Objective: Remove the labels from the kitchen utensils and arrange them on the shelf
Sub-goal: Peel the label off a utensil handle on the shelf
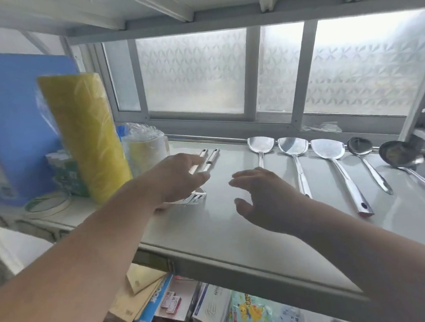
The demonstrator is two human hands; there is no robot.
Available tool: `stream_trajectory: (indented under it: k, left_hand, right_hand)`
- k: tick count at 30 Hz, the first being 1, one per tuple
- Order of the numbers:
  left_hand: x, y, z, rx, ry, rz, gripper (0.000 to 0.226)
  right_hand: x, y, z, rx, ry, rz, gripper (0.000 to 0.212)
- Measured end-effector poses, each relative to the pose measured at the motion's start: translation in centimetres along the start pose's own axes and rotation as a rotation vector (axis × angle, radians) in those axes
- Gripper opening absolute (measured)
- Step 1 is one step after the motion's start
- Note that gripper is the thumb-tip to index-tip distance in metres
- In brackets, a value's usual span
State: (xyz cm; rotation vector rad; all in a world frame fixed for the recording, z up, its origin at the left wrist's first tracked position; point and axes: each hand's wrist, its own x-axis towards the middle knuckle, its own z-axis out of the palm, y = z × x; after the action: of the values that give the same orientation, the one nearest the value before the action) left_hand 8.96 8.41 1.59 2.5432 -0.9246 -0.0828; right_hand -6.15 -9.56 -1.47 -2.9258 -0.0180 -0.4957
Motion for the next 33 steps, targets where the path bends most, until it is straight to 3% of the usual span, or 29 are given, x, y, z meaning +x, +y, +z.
stream_trajectory:
  k: [3,6,10,14,18,20,23,27,30,33]
  left_hand:
    - [-2.6,-2.9,-0.6,0.078,-0.176,0.000,0.070]
    - [-4.5,-4.3,-0.4,0.137,-0.270,0.076,0.064]
    - [-5.8,-5.9,-0.1,0.182,-0.140,0.038,0.054]
    - [-5.8,-6.2,-0.5,0.290,-0.082,0.011,0.029]
    - [-5.4,-6.0,-1.1,0.327,0.033,0.041,0.027]
    - [-5.4,-4.9,-1.6,0.295,0.211,0.026,0.030]
    - [-5.1,-2.7,-2.5,0.104,0.490,0.074,0.034]
    - [-5.1,1.5,-4.3,-0.408,0.662,0.210,0.022]
    - [-5.1,4.7,-5.9,-0.958,0.522,0.217,0.018]
    - [-4.5,6.8,-6.6,-1.249,0.347,0.224,0.015]
  right_hand:
    - [1.8,-2.8,0.8,-0.010,-0.117,-0.040,0.047]
    - [4.0,-5.7,2.1,0.015,-0.135,-0.089,0.045]
    - [6.3,-7.6,4.0,-0.078,-0.154,-0.097,0.028]
    - [6.5,-7.2,4.8,-0.183,-0.102,-0.062,0.023]
    - [5.9,-5.6,4.3,-0.086,-0.153,0.041,0.016]
    - [5.4,-4.9,3.7,0.052,-0.168,0.093,0.025]
    - [4.1,-4.7,1.7,0.092,-0.123,0.119,0.069]
    - [3.5,-2.8,-1.9,0.086,0.166,0.131,0.082]
    - [2.9,0.5,-4.4,0.039,0.317,0.172,0.080]
    - [1.6,4.3,-6.2,-0.076,0.444,0.249,0.077]
